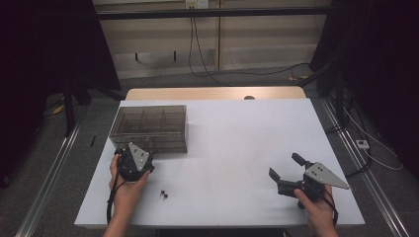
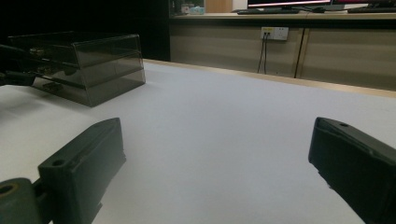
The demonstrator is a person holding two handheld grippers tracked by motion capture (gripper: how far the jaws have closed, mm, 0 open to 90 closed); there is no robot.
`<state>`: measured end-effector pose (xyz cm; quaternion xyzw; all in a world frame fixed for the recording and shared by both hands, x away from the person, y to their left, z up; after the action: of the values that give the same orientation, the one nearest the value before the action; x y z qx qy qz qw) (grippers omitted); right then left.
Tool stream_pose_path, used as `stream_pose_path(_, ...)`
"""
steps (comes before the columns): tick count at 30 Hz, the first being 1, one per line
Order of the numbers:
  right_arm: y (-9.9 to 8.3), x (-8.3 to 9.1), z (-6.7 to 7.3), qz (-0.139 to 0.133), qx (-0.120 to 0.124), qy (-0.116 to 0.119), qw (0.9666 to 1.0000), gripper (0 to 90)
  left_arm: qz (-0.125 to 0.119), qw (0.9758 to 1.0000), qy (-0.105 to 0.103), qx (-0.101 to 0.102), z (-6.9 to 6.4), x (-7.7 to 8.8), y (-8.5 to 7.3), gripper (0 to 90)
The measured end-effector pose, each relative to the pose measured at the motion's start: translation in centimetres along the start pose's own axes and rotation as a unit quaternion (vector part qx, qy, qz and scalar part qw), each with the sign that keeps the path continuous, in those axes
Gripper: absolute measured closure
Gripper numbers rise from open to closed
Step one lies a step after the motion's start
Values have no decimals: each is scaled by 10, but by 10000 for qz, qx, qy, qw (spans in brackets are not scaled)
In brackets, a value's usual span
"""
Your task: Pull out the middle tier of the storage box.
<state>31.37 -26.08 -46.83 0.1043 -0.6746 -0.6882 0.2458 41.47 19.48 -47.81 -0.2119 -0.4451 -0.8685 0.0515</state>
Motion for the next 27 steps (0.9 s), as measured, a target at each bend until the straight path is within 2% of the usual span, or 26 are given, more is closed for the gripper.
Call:
stream_pose_path(3,0,0,0,-5,-1,-2,10000,30,-24,10000,19,-59,-1,0,1,285)
stream_pose_path(12,0,0,0,-4,-2,3,10000,30,-69,9986,107,-519,-1,1,1,352)
stream_pose_path(15,0,0,0,-6,1,5,10000,30,-93,9981,124,-599,-1,1,1,379)
stream_pose_path(22,0,0,0,-5,1,6,10000,30,-126,9962,128,-856,-3,2,1,451)
stream_pose_path(27,1,1,0,-16,-16,2,10000,30,-147,9939,209,-1070,-3,2,1,488)
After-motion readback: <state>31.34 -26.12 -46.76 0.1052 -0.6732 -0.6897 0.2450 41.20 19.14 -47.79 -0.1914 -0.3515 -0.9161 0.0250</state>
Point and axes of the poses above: each handheld gripper's, and its own axes: x roughly backward along the jaws, y roughly out of its top, z roughly to its left, the point moved 5 cm from there along -x, roughly forward along the jaws, and after that the axes turned 3 degrees about y, right-handed, at the moved point
